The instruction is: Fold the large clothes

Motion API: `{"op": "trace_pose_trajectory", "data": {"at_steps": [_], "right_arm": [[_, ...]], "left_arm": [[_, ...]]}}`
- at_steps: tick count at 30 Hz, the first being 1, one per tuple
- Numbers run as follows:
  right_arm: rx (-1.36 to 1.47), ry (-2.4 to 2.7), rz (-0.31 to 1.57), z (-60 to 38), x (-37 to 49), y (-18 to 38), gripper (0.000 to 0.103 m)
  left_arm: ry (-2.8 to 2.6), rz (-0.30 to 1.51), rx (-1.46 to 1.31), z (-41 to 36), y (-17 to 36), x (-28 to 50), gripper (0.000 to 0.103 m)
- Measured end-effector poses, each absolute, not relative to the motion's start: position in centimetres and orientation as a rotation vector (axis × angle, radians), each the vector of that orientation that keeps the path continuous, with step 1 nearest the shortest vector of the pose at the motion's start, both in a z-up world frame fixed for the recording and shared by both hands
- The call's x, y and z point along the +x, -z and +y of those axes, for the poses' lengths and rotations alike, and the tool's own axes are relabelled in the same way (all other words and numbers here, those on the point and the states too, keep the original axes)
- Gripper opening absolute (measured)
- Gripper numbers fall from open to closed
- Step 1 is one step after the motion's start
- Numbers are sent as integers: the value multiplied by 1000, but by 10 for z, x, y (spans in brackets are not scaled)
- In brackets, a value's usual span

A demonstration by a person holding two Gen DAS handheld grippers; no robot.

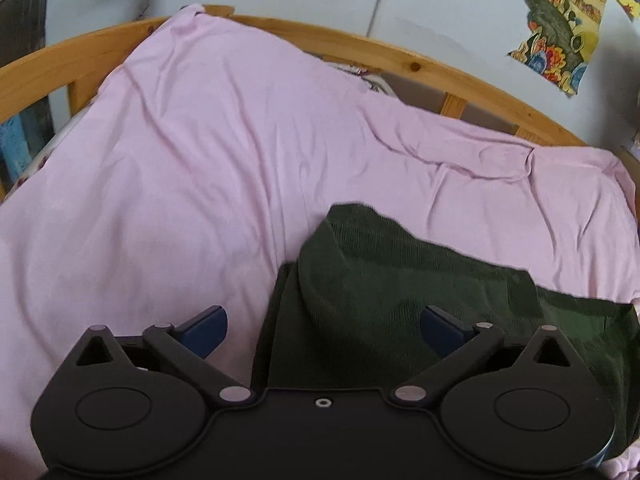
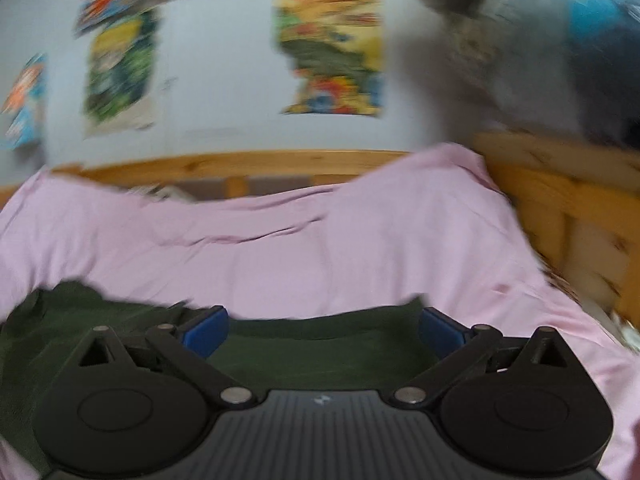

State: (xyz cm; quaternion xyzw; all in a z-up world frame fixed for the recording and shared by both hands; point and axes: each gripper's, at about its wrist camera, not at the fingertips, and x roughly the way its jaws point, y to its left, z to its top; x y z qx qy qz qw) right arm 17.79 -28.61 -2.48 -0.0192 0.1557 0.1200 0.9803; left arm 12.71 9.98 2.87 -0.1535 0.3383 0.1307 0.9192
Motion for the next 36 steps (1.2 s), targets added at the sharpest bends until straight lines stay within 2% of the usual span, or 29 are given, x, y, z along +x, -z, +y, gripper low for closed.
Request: {"op": "trace_pose_trajectory", "data": {"at_steps": [5, 15, 17, 19, 21, 23, 26, 29, 31, 32, 36], "right_arm": [[-216, -188, 341, -220, 192, 44, 103], [-485, -175, 370, -169, 195, 87, 101], [-466, -195, 369, -168, 190, 95, 93], [-487, -233, 344, -166, 182, 104, 76], [-546, -260, 290, -159, 174, 115, 64], [-545, -264, 294, -158, 176, 115, 64], [-511, -271, 314, -161, 180, 111, 66], [-453, -260, 333, -170, 184, 101, 76], [-410, -229, 343, -177, 187, 91, 97], [-377, -213, 330, -181, 186, 86, 102], [-335, -236, 261, -189, 175, 74, 103]], "left_arm": [[-244, 743, -413, 104, -16, 126, 102], [-258, 788, -519, 120, 1, 145, 102], [-255, 801, -531, 122, 4, 149, 102], [-251, 807, -542, 123, 6, 152, 102], [-249, 808, -550, 124, 6, 154, 102], [-245, 809, -557, 125, 7, 155, 102], [-237, 807, -567, 126, 6, 153, 102], [-226, 803, -565, 127, 6, 147, 102], [-218, 808, -550, 127, 3, 137, 102], [-207, 801, -543, 126, -1, 128, 102], [-122, 742, -561, 121, -11, 91, 102]]}}
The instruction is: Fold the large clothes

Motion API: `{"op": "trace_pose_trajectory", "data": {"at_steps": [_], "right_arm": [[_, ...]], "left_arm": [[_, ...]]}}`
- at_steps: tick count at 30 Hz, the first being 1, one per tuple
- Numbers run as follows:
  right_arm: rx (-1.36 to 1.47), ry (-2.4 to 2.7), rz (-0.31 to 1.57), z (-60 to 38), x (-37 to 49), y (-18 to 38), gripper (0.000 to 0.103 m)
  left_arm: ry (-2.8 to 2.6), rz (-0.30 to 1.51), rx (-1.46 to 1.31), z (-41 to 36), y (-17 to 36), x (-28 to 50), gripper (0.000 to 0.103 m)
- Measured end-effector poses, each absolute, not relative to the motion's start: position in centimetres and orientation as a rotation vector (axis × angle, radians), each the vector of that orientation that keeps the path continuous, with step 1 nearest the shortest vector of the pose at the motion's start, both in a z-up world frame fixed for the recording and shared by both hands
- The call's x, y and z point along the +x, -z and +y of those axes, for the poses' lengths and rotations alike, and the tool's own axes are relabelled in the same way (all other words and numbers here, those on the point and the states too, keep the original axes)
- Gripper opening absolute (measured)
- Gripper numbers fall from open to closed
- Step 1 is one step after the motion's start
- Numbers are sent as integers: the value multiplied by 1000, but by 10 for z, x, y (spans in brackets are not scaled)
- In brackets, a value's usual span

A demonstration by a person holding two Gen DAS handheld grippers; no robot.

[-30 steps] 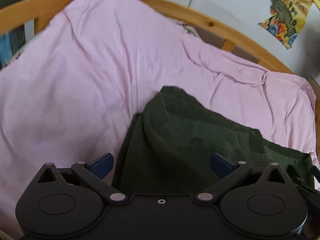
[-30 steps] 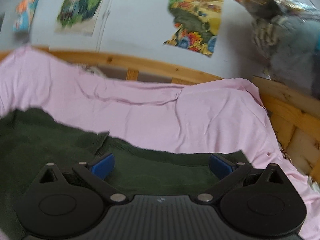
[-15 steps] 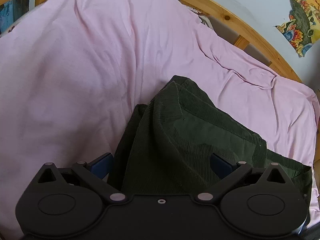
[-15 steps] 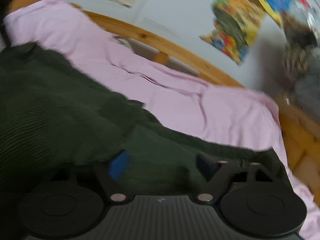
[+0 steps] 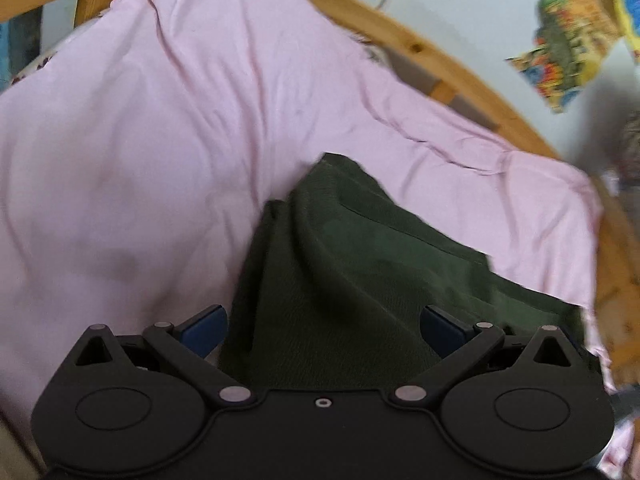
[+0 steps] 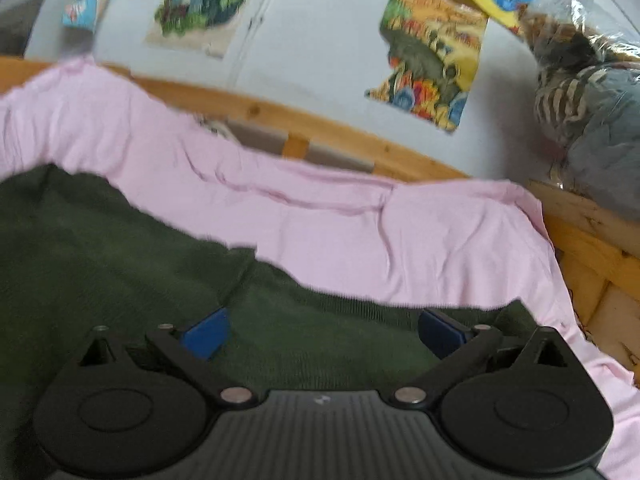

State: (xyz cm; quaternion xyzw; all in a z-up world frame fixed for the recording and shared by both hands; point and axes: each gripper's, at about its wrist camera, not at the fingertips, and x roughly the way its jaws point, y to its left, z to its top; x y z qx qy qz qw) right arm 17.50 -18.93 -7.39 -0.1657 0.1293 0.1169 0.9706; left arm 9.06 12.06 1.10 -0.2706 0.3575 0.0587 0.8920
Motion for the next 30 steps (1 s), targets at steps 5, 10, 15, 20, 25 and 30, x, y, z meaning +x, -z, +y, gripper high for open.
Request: {"op": "trace_pose_trajectory", "data": {"at_steps": [5, 10, 15, 20, 25, 30], "right_arm": [[-396, -269, 361, -180, 186, 86, 103], [-357, -276, 402, -186, 188, 85, 103], [-271, -279, 479, -200, 194, 86, 103], [-270, -275, 484, -199, 191, 86, 103], [-251, -275, 481, -200, 188, 82, 103], [-177, -406, 346, -200, 169, 65, 103]], "left_arm": [[-58, 840, -628, 106, 8, 75, 102], [-47, 923, -630, 96, 24, 92, 102], [-118, 965, -721, 98, 48, 116, 102], [-115, 883, -721, 93, 45, 118, 101], [-152, 850, -728, 94, 44, 116, 88], [-164, 863, -754, 100, 47, 119, 85]]}}
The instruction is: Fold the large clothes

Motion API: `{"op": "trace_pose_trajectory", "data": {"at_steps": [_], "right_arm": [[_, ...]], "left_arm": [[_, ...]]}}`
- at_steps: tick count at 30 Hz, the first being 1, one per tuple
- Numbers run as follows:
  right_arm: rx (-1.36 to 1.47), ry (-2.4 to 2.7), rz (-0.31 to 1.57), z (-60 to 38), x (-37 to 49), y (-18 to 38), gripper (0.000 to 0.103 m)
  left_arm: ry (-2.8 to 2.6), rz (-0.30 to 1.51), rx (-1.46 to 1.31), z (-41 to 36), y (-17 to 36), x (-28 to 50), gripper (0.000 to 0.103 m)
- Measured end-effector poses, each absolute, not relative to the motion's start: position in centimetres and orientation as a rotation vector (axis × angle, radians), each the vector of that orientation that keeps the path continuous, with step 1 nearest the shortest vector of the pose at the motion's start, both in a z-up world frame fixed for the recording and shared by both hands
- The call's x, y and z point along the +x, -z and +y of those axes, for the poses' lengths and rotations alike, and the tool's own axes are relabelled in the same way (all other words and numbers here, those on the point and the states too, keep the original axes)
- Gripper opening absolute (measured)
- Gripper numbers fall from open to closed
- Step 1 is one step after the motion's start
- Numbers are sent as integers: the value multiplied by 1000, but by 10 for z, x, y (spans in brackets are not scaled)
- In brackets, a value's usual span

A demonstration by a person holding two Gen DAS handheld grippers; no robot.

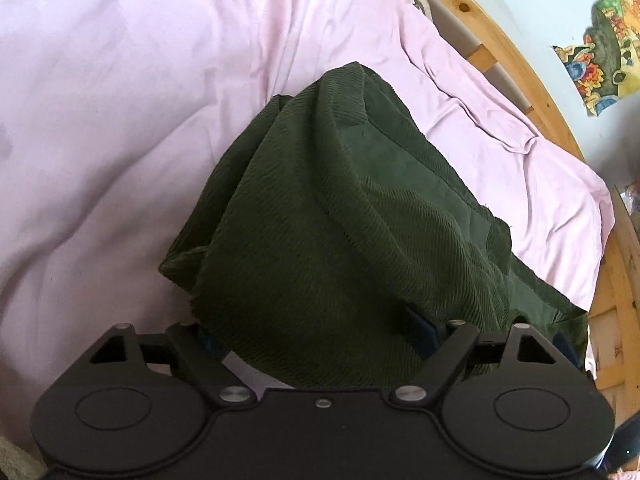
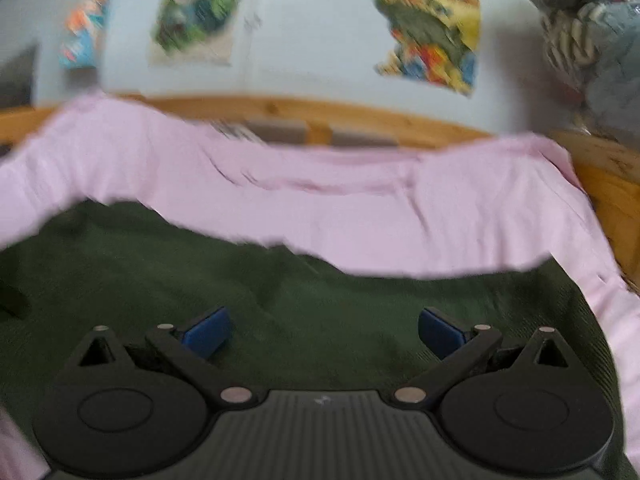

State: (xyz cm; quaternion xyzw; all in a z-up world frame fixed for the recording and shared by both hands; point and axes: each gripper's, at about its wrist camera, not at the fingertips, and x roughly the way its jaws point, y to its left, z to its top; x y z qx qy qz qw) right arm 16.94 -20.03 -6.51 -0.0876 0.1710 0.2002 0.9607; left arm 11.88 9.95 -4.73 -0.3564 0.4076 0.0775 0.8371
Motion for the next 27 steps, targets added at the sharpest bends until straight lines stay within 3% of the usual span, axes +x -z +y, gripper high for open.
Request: {"op": "trace_pose_trajectory", "data": {"at_steps": [4, 13, 19, 23, 27], "right_arm": [[-329, -432, 409, -174, 173, 84, 103], [-262, -452, 437, -184, 178, 81, 103], [-254, -291, 378, -199, 175, 67, 103], [-205, -193, 564, -214, 201, 81, 103], [-204, -196, 571, -213, 204, 86, 103]], "left_arm": [[-162, 857, -770, 101, 47, 115, 85], [-152, 844, -787, 104, 48, 113, 86], [-169, 838, -818, 110, 49, 110, 77], [-167, 830, -825, 111, 49, 109, 76], [-145, 798, -783, 106, 43, 107, 76]]}}
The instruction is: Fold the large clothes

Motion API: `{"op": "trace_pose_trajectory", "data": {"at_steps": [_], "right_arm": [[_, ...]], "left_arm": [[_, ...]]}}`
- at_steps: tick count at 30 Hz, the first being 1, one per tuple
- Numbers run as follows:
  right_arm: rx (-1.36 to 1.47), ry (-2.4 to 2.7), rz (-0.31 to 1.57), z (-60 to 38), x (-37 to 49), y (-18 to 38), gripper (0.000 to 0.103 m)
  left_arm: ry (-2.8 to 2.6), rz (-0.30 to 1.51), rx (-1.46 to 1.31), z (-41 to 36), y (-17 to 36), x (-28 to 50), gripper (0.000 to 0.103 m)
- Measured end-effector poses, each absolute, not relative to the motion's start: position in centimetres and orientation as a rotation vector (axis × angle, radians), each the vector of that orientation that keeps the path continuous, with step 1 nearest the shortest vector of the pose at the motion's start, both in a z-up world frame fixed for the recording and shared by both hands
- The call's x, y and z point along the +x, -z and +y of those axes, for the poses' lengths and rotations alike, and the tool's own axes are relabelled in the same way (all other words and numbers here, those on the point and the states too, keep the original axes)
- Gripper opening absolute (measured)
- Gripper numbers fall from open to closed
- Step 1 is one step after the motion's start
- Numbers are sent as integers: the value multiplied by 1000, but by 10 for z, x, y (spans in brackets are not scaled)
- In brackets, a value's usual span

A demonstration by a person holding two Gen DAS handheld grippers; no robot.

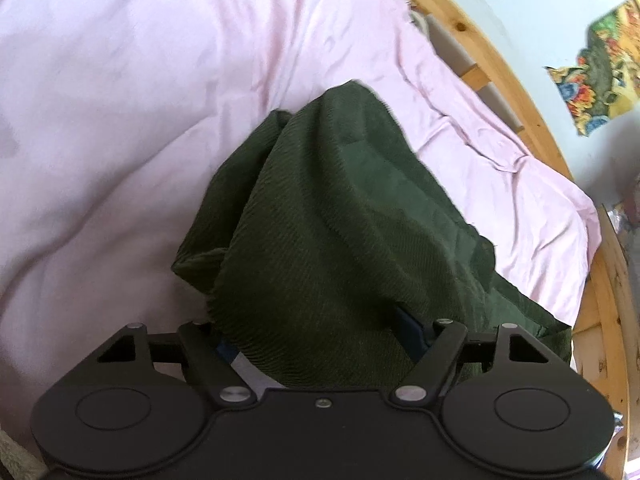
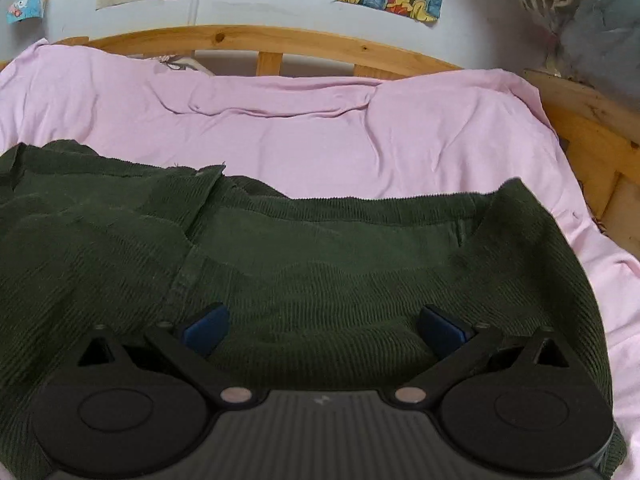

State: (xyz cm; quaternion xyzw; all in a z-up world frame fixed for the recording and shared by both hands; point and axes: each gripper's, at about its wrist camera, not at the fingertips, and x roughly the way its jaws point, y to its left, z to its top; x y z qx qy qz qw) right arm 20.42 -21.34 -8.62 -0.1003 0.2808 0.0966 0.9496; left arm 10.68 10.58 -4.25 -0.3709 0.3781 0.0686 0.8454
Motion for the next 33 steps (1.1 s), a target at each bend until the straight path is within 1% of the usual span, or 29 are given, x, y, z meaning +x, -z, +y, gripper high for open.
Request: {"op": "trace_pose_trajectory", "data": {"at_steps": [1, 5, 13, 15, 17, 18, 20, 23, 26, 28, 33], "right_arm": [[-205, -196, 568, -214, 204, 87, 103], [-192, -199, 571, -215, 207, 87, 103], [-154, -214, 586, -221, 202, 82, 102], [-146, -218, 586, -224, 200, 80, 102], [-138, -215, 583, -227, 197, 76, 102], [-132, -210, 576, -230, 195, 74, 102], [-119, -193, 566, -234, 193, 71, 103], [-91, -178, 565, -240, 192, 68, 103], [-54, -178, 565, -243, 193, 64, 103], [-4, -189, 555, -250, 193, 58, 103], [269, -251, 494, -292, 194, 32, 103]], "left_arm": [[-138, 784, -773, 104, 40, 106, 76], [-123, 729, -728, 98, 31, 104, 70], [-144, 746, -652, 89, 32, 113, 70], [-153, 749, -654, 90, 34, 115, 68], [-174, 751, -643, 90, 34, 115, 56], [-185, 753, -640, 90, 35, 115, 53], [-197, 741, -650, 92, 34, 112, 41], [-198, 714, -660, 96, 33, 109, 29], [-175, 667, -630, 95, 26, 107, 21], [-145, 623, -561, 86, 11, 108, 18], [-18, 517, -337, 35, -51, 126, 16]]}}
